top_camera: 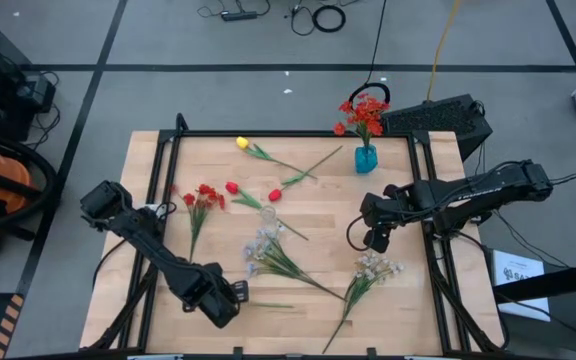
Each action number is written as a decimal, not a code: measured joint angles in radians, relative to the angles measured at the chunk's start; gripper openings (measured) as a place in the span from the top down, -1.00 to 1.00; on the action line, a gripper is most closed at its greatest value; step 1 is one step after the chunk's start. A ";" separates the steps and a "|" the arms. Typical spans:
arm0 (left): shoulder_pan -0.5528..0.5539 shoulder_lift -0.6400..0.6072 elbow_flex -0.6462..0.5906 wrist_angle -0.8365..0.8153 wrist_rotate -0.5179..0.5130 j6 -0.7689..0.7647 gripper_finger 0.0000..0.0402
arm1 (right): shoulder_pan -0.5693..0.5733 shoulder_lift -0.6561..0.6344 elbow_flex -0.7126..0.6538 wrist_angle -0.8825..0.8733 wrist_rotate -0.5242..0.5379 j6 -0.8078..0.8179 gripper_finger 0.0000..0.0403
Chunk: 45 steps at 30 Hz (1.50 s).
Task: Sort flowers into vase by color
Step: Put the bottom yellow flower into the transparent flower vase
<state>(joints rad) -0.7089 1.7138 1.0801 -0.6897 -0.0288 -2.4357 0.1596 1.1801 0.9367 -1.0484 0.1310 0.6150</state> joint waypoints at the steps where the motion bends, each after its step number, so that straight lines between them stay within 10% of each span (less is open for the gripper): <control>1: 0.002 0.000 0.000 -0.012 0.000 -0.010 0.25 | 0.000 0.000 0.000 0.003 0.000 -0.004 1.00; 15: 0.021 0.000 0.000 -0.028 -0.025 -0.018 0.25 | 0.000 0.000 0.000 0.044 0.003 0.001 1.00; 31: 0.020 0.014 0.000 -0.022 -0.116 -0.368 0.25 | 0.000 0.000 0.000 0.071 0.008 -0.002 1.00; 45: 0.021 0.076 0.000 0.017 0.071 -0.568 0.25 | -0.001 0.000 0.000 0.072 0.006 -0.009 1.00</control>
<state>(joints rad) -0.6880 1.7903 1.0801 -0.6727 0.0422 -3.0035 0.1589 1.1801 0.9367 -0.9764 0.1368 0.6056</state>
